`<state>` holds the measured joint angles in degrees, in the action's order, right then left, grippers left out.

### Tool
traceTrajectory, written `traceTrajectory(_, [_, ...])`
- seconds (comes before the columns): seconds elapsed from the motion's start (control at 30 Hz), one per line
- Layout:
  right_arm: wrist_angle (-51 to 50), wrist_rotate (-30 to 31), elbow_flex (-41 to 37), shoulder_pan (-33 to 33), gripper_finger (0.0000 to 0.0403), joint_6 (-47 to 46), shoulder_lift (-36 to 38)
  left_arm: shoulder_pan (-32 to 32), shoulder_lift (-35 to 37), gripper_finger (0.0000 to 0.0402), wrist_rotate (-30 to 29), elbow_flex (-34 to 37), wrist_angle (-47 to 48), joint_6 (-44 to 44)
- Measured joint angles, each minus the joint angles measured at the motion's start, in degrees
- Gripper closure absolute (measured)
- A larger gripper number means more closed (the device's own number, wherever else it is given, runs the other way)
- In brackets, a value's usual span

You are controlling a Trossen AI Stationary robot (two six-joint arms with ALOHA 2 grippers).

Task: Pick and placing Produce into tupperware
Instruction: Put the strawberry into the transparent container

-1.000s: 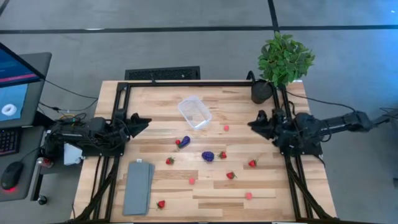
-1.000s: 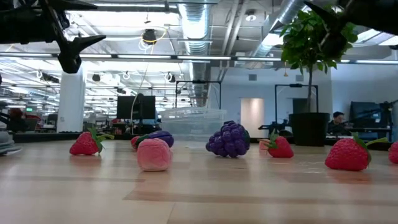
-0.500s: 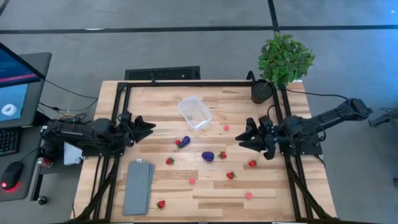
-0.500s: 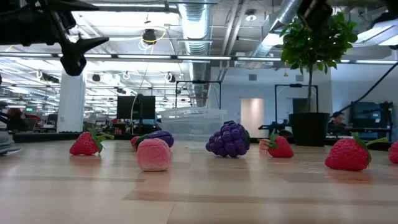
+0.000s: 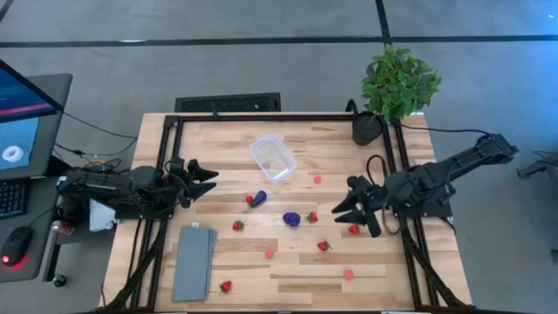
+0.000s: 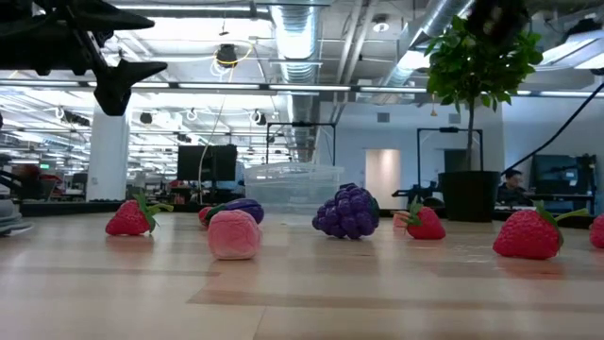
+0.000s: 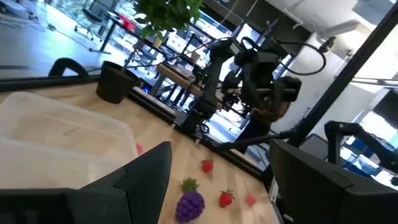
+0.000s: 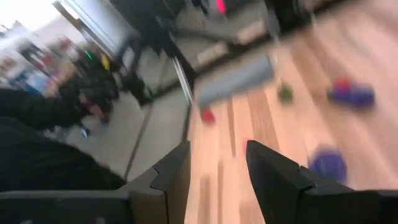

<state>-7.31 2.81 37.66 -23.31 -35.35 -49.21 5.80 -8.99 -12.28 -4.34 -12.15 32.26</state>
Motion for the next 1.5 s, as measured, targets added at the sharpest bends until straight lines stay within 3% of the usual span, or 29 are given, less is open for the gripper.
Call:
traceTrajectory(0.23, [-6.1, 0.0, 0.4, -4.4, 0.0223, -8.7, 0.0, 0.0, 0.0, 0.0141, -6.9, 0.0, 2.5, 1.2])
traceTrajectory(0.5, [-26.5, 0.6, 0.4, -12.0, 0.0248, -19.4, 0.0, 0.0, 0.0, 0.0141, -4.2, 0.0, 4.9, 4.7])
traceTrajectory(0.83, [-37.2, 6.9, -0.1, -16.7, 0.0284, -18.9, 0.0, 0.0, 0.0, 0.0141, -4.1, 0.0, 9.2, 6.6])
traceTrajectory(1.07, [-36.2, 6.0, -4.4, -16.9, 0.0284, -23.2, -0.7, 0.0, 0.0, 0.0141, -4.5, 0.0, 11.5, 7.8])
traceTrajectory(1.33, [-31.1, 0.2, -7.0, -16.8, 0.0284, -22.1, -6.8, 0.0, 0.0, 0.0141, -4.8, 0.0, 16.1, 11.3])
traceTrajectory(1.5, [-28.7, 0.0, -7.0, -16.5, 0.0252, -19.8, -10.7, 0.0, 0.0, 0.0141, -5.0, 0.0, 16.3, 11.7])
